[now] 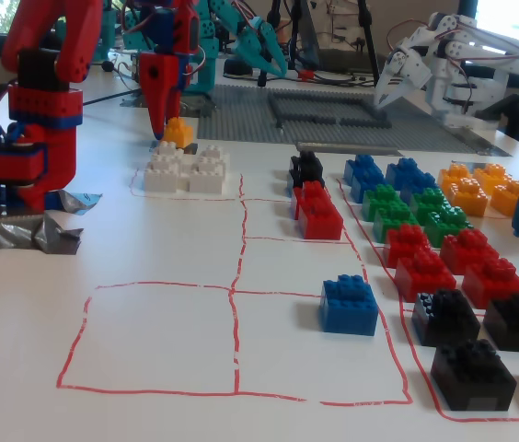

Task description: Grab the block and put it in the grey marker

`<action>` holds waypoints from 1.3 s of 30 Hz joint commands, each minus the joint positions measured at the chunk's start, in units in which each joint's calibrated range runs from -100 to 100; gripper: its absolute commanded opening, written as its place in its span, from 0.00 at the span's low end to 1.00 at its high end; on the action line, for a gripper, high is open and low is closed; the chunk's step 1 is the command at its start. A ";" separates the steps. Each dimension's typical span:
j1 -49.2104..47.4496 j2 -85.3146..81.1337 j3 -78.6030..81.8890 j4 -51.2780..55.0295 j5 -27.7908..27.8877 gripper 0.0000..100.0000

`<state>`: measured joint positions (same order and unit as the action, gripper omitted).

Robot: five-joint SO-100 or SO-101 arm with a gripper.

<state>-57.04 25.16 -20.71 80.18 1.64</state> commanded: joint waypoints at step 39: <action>-0.76 -17.81 4.09 3.84 1.12 0.33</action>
<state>-56.97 13.06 -12.44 82.69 2.32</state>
